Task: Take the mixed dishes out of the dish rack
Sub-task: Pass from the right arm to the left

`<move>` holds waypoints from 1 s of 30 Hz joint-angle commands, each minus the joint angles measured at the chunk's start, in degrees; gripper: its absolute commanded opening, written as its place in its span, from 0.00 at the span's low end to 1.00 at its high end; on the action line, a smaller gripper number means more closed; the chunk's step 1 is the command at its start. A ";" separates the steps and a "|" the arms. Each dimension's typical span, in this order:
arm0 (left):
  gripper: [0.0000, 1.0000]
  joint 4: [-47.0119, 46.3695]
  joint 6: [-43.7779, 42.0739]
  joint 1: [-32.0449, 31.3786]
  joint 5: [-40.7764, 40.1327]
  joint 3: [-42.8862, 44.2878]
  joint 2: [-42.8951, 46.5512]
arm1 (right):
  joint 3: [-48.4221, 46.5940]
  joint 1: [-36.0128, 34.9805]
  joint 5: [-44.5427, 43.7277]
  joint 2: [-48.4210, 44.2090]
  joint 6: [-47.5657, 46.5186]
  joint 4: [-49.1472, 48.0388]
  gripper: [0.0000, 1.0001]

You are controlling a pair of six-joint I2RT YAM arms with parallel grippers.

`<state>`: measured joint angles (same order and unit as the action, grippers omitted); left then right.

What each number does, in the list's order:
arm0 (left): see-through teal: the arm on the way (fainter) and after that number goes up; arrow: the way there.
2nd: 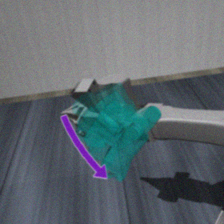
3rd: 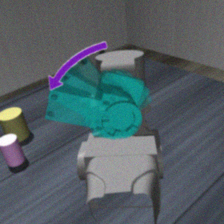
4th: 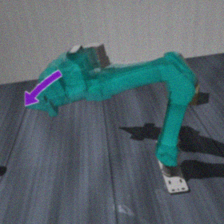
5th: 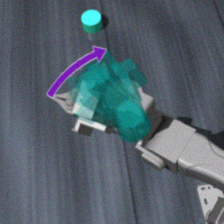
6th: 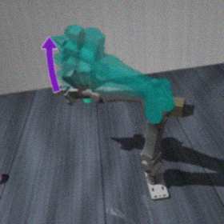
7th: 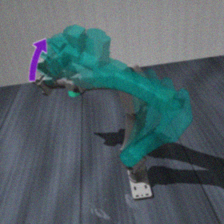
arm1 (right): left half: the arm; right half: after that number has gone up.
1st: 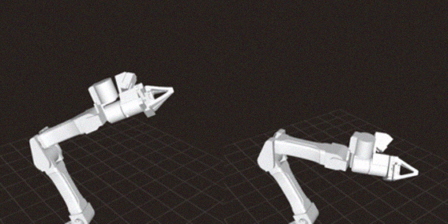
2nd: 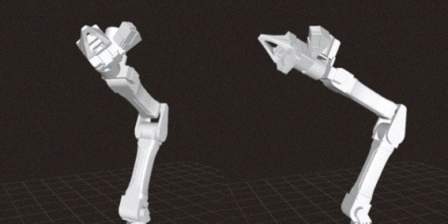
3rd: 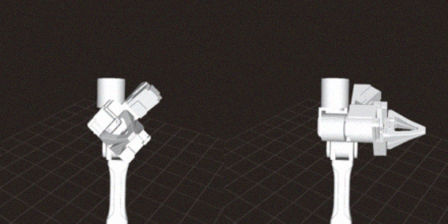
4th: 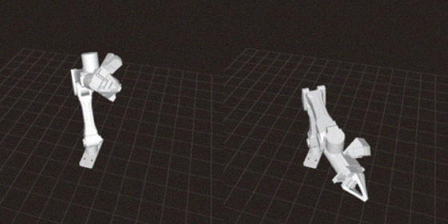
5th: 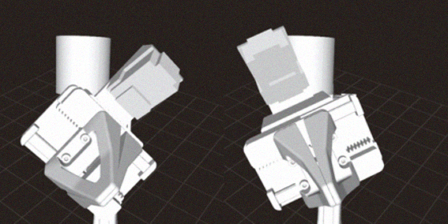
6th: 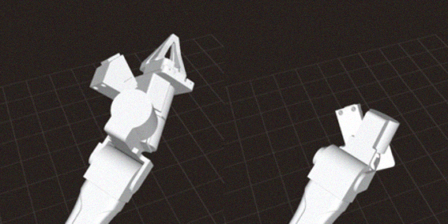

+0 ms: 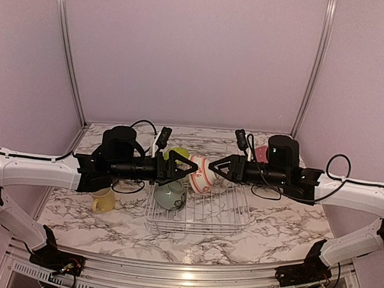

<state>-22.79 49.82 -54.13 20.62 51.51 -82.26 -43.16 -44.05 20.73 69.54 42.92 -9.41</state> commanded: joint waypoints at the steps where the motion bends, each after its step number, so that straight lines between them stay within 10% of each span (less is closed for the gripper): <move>1: 0.88 -7.74 3.68 -0.28 3.76 -0.24 -1.53 | 0.36 0.30 3.23 -0.52 2.64 -9.93 0.25; 30: 0.00 -10.86 4.49 -0.28 5.66 0.61 -2.57 | 0.86 0.35 3.48 -0.72 2.39 -10.39 0.29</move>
<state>-37.91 57.63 -54.28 27.46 50.72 -85.80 -41.19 -44.10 25.19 69.63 46.19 -18.31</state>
